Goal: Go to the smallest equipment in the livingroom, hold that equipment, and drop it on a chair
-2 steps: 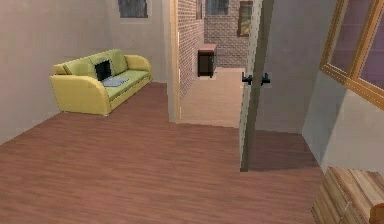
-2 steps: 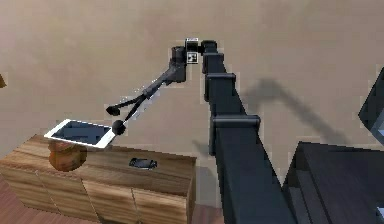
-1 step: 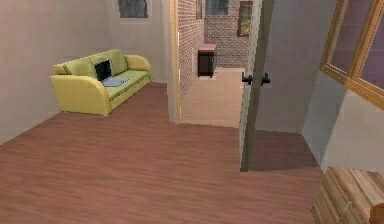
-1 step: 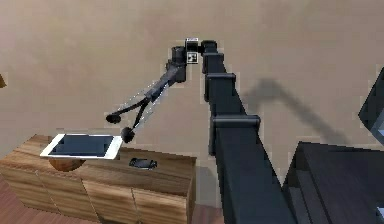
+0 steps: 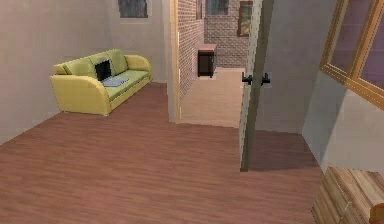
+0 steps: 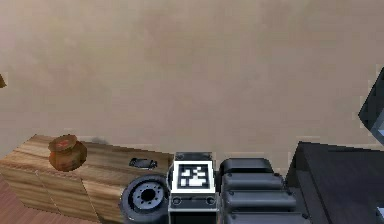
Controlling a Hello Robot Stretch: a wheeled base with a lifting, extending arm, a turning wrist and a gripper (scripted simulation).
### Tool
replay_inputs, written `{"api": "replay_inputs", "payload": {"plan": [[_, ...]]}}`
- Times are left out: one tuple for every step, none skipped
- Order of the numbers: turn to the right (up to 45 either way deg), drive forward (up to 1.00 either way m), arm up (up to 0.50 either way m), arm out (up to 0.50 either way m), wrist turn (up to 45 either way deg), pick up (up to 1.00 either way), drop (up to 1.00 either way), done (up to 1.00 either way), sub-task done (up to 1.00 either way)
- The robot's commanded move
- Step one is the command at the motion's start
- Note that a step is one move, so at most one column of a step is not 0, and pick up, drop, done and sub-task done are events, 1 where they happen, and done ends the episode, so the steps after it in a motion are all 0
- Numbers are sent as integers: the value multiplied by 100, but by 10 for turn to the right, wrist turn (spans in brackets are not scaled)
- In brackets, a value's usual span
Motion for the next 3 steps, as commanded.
{"api": "replay_inputs", "payload": {"plan": [[0,100,0,0,0,0,0,0,0],[0,70,0,0,0,0,0,0,0],[150,0,0,0,0,0,0,0,0]]}}
